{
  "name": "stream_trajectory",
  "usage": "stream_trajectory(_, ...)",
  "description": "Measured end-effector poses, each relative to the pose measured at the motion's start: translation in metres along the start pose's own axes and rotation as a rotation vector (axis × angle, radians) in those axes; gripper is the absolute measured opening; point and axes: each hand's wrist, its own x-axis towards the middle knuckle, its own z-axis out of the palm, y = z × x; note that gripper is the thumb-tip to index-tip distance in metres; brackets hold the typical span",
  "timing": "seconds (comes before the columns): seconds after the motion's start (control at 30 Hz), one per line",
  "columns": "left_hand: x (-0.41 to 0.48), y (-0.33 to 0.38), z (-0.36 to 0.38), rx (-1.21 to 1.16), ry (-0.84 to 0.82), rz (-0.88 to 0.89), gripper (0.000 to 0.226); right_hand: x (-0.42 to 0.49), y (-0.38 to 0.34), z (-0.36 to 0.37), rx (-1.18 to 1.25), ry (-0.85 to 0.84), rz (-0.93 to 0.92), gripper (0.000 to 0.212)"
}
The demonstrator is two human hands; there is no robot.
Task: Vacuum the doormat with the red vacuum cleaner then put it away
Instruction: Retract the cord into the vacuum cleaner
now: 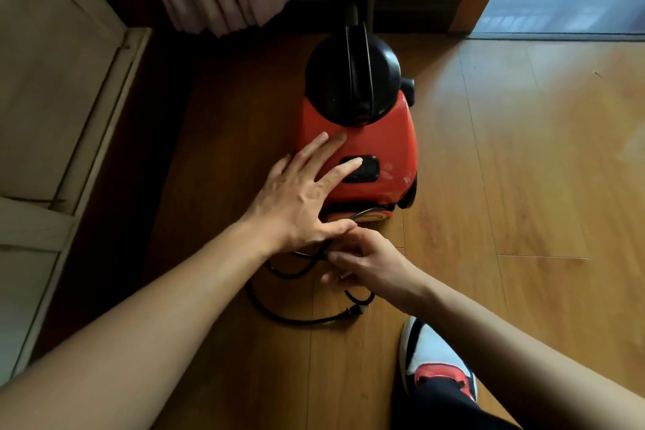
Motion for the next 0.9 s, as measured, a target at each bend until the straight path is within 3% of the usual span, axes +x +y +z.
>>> stream_trajectory(0.17, -0.002, 0.008, 0.001, 0.062, -0.052, -0.007, 0.112, -0.016, 0.011, -0.008, -0.213, 0.080, 0.001, 0.017)
stream_trajectory(0.27, -0.002, 0.007, 0.000, 0.100, -0.030, -0.032, 0.114, -0.027, 0.014, -0.020, -0.217, 0.126, 0.073, 0.018)
stream_trajectory(0.53, -0.001, -0.004, 0.001, 0.165, 0.070, -0.023, 0.110, -0.088, 0.031, -0.051, -0.348, -0.389, 0.497, 0.023)
stream_trajectory(0.63, -0.001, -0.001, 0.005, 0.148, 0.087, -0.027, 0.115, -0.088, 0.032, -0.045, -0.578, -0.454, 0.477, 0.027)
stream_trajectory(0.73, -0.001, -0.002, 0.007, 0.142, 0.099, -0.019, 0.118, -0.069, 0.028, -0.043, -0.731, -0.347, 0.346, 0.036)
stream_trajectory(0.83, -0.001, -0.005, 0.008, 0.174, 0.101, -0.007, 0.123, -0.041, 0.022, -0.044, -0.507, -0.058, 0.234, 0.061)
stream_trajectory(0.9, -0.001, -0.004, 0.009, 0.185, 0.111, -0.003, 0.124, -0.023, 0.015, -0.041, -0.476, 0.103, 0.118, 0.063)
